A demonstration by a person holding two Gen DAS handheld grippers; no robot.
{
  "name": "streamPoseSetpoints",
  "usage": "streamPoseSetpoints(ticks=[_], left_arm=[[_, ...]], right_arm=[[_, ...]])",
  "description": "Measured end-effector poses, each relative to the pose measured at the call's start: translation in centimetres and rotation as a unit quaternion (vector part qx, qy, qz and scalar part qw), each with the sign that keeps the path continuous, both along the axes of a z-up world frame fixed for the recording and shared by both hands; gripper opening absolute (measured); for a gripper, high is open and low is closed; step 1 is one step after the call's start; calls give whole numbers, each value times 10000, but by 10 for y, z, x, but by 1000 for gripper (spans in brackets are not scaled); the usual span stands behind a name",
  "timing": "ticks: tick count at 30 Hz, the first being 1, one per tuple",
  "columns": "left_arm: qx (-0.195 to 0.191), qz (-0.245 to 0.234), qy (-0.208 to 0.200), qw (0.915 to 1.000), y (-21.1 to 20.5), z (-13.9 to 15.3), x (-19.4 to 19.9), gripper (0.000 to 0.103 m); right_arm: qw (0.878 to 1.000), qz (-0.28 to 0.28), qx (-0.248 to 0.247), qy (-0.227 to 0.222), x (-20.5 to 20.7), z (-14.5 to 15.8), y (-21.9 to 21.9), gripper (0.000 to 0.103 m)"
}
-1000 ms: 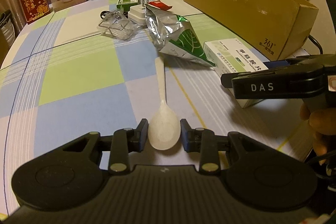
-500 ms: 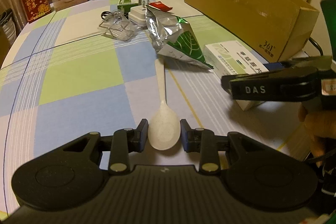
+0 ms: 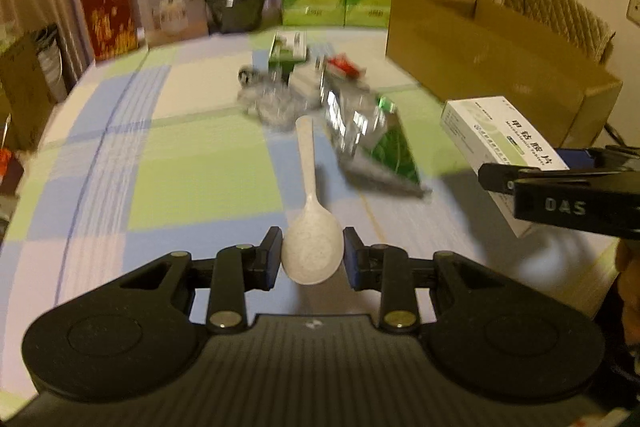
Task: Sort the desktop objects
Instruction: 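Carry both items to the cardboard box and release them inside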
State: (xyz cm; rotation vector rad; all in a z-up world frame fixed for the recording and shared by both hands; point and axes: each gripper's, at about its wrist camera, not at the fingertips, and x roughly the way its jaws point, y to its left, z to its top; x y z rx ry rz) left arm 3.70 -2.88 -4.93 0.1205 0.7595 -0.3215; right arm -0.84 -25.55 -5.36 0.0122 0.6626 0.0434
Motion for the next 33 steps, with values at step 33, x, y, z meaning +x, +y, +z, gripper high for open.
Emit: streamPoseSetpoints(ticks=[33], left_arm=[[-678,-1162,-749,9881,-225,83,88,43]], right_arm=[[9967,-700,398,-129,86,72,-210,82]])
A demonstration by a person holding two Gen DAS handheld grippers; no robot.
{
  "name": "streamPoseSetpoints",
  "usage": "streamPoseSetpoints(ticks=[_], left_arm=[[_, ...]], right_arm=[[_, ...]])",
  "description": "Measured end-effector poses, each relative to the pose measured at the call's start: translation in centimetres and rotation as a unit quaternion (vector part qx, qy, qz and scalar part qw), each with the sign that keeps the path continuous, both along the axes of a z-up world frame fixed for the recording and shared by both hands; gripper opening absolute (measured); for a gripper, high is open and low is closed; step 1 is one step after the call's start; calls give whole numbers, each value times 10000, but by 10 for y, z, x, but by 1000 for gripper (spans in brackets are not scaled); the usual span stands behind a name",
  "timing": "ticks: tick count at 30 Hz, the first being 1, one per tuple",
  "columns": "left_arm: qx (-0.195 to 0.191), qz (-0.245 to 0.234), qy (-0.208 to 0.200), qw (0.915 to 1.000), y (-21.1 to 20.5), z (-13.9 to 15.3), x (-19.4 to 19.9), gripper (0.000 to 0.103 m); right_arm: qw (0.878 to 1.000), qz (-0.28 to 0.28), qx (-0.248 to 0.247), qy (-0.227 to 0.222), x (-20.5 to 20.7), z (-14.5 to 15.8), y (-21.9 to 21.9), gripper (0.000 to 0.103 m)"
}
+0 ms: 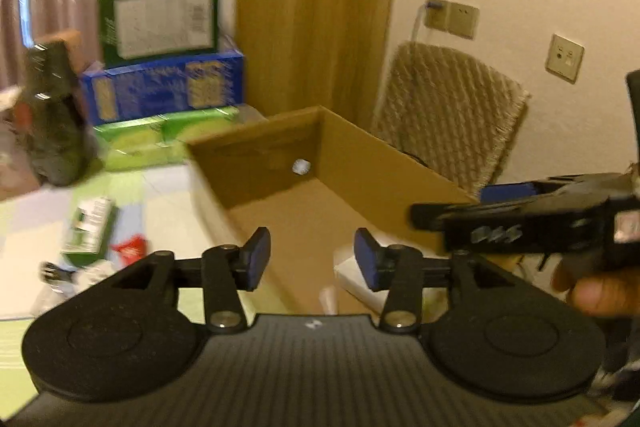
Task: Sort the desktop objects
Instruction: 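Carry both items to the cardboard box and release them inside, then return both tools to the table and reach the right tool to the foil bag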
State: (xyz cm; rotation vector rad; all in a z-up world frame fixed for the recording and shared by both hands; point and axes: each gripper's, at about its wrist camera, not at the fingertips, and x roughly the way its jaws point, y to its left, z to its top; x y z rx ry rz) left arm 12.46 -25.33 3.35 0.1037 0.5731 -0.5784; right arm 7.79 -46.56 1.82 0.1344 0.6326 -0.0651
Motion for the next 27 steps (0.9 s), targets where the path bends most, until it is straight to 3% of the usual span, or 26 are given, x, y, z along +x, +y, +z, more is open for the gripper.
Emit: streamPoseSetpoints(ticks=[4,10,16,20,27], left_arm=[[42,323,-87,9994,51,9,-7,49],[435,1034,-55,9937,146,0,-19,60],[636,1684,161,9835,226,-21,-32,72],[727,1844,179,9800,252,-35,-35,86],[829,2057,283,9747,274,-65,-17,93]], right_arm=[[9997,5,182,-170,-15,14,11,83],[9970,375,249,-637,-44,35,66,85],[9932,729,228,-874,-62,26,137,88],[9925,1004,295,-626,-57,1,175,90],[9914,1288,216,-97,-30,-40,217,94]])
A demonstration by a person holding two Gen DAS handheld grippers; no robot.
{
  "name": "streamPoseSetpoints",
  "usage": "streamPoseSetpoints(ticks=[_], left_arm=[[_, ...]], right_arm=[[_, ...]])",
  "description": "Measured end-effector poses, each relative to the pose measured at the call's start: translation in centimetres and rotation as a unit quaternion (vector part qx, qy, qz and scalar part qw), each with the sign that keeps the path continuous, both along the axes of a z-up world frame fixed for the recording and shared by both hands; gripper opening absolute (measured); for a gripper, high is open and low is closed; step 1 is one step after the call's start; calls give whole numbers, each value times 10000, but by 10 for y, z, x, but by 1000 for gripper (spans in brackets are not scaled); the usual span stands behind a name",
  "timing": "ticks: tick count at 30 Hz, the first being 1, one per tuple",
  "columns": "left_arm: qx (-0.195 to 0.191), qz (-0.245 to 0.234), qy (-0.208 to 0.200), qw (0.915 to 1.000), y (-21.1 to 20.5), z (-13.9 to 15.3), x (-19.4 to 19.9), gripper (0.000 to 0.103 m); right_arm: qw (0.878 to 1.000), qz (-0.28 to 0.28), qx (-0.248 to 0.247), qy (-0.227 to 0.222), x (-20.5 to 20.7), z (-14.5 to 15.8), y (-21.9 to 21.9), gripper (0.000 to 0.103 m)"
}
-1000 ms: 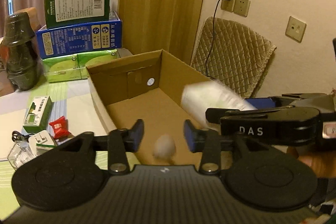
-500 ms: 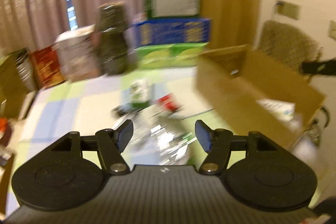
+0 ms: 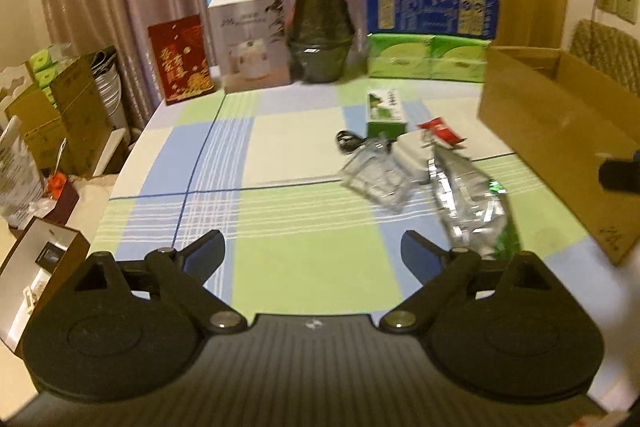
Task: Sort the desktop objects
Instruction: 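Return both tools to the table and reach the right tool to the foil bag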
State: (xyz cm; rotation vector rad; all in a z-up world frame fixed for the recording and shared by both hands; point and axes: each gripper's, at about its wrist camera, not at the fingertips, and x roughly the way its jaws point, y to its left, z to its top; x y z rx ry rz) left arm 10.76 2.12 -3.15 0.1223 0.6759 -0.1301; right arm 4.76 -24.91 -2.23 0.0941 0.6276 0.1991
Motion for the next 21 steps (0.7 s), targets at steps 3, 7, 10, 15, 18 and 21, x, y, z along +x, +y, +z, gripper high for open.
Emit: streamPoseSetpoints(ticks=[3,7,10,15,18,21], left_arm=[[-78,69,117,9999,5,-11,11,97],[-62,112,239,9996,11,-24,27,99],[26,58,231,9997,15,-31,39,99],[10,18,321,9995,20,-39,61,99],[-13,19,371,9993,21,-43,71,99],[0,-27,340,9994,21,-44,79,99]], right_arm=[[9997,-17,-6,234,16,-20,6,96],[9984,-54,-30,555,39,-43,11,100],[9966,-47,-30,817,59,-59,13,101],[9942,57,-90,1070,82,-82,19,101],[9925,56,-77,1215,94,-90,22,101],[9926,112,-102,1208,101,-92,29,101]])
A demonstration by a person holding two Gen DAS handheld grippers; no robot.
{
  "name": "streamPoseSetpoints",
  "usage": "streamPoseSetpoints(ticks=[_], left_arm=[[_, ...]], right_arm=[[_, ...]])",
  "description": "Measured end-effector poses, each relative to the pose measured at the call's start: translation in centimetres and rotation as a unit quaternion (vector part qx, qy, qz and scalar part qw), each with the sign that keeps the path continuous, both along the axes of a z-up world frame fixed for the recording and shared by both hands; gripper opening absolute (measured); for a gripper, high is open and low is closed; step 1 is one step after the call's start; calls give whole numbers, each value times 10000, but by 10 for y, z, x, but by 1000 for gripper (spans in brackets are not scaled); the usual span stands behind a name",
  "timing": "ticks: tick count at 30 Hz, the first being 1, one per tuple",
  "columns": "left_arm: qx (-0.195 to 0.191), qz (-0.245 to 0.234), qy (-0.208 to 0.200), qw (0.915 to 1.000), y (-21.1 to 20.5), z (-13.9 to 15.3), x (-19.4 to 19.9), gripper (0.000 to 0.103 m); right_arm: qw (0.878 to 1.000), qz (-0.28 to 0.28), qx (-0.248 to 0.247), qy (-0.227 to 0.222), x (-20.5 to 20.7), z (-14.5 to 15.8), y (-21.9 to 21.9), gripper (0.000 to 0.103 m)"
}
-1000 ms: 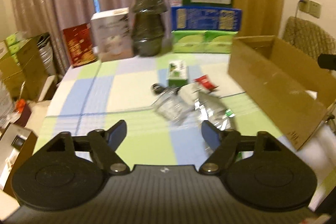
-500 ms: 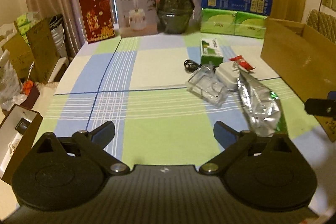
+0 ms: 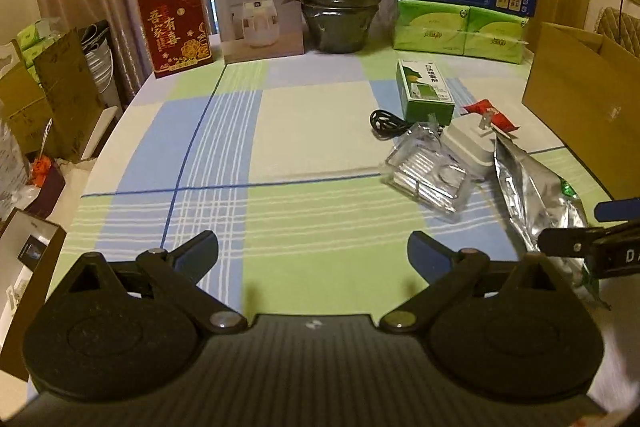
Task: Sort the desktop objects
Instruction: 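Return both tools to the table and reach the right tool to the foil bag, then close the right tool on the silver-green foil bag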
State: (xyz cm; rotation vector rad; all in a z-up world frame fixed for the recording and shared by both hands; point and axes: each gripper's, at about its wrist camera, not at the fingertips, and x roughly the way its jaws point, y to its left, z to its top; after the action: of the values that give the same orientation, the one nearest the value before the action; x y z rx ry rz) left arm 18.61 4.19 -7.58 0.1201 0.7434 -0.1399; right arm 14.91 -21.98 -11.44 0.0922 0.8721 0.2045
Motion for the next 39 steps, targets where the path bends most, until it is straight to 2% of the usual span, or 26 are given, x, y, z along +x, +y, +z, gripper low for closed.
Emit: streamPoseSetpoints(ticks=[5,11,15,18,22,25,29,30,34,39], left_arm=[[-13,-100,22,9999,-1,-5,11,99],[-41,-274,86,9996,-7,-11,17,99],[-42,-383,69,9992,-12,-12,17,99],[3,-470,56,9989,-16,-12,16,99],[-12,-569,44,9984,-20,-12,16,99],[-50,-651,11,9979,-23,-12,18,99],[-73,-833,-23,9965,-30,-15,23,99],[-67,-905,-40,9959,-33,-17,24,99],[87,-1265,-148,9918,-46,-23,32,99],[177,-1615,-182,9865,-59,-31,42,99]], right_arm=[[9998,85,-103,164,10,-11,13,101],[9995,-25,-277,156,14,-16,15,99],[9995,-75,-88,281,14,-15,10,87],[9996,-79,-120,242,12,-12,11,78],[9997,-154,-57,205,11,-8,6,61],[9997,-206,-120,110,10,-4,3,51],[9994,-271,-223,-81,9,1,0,45],[9992,-296,-245,-142,9,3,-1,37],[9981,-262,-411,-364,13,9,0,35],[9988,-312,-321,-176,18,3,-4,35]])
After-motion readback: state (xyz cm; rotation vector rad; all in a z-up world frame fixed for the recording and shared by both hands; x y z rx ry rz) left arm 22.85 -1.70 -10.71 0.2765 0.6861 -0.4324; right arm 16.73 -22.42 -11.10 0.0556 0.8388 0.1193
